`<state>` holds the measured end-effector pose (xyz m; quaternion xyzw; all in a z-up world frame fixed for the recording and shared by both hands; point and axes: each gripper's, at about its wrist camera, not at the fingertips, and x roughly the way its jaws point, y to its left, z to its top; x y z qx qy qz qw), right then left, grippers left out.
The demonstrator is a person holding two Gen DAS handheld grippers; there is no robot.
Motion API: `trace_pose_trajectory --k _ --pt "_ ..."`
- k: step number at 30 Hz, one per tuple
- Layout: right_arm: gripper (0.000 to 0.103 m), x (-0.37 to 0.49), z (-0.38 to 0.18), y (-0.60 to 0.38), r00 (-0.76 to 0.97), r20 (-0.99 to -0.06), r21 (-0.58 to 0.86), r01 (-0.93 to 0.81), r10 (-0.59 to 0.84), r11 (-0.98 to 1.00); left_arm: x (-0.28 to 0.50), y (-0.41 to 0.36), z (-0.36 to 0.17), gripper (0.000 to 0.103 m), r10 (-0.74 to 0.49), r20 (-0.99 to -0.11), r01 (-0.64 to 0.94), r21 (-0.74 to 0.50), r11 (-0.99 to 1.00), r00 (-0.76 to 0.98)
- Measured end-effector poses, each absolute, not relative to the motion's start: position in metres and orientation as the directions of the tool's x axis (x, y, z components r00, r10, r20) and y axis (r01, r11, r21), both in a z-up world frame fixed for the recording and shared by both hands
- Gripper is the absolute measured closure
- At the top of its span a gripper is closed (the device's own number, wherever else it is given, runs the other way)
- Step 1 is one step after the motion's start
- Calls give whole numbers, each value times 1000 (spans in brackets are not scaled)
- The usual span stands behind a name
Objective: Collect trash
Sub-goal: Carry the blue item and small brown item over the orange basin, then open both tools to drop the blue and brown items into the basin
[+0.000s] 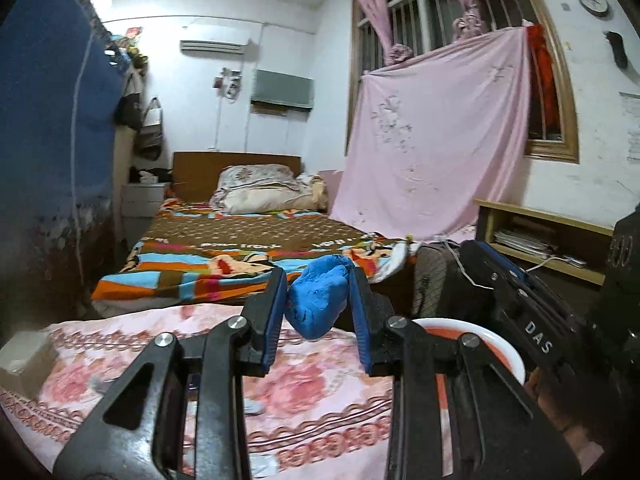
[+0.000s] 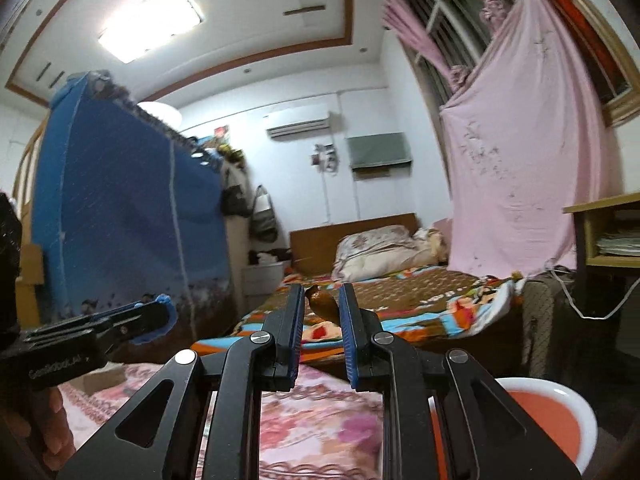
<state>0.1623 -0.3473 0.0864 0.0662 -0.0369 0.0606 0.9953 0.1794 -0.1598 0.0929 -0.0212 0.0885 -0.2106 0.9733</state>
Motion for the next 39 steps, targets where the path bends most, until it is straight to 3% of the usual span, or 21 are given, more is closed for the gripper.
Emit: trace_pose_trajectory --k 19,28,39 --pt "87 169 75 -422 996 -14 277 84 -84 957 192 -246 85 87 -563 -261 569 -57 820 784" --pt "86 175 67 -438 990 -83 317 132 -111 939 213 -279 72 87 -608 -382 610 -132 781 696" --pt "86 184 56 -456 977 -170 373 182 -126 910 229 -297 59 83 -629 -462 609 -215 764 625"
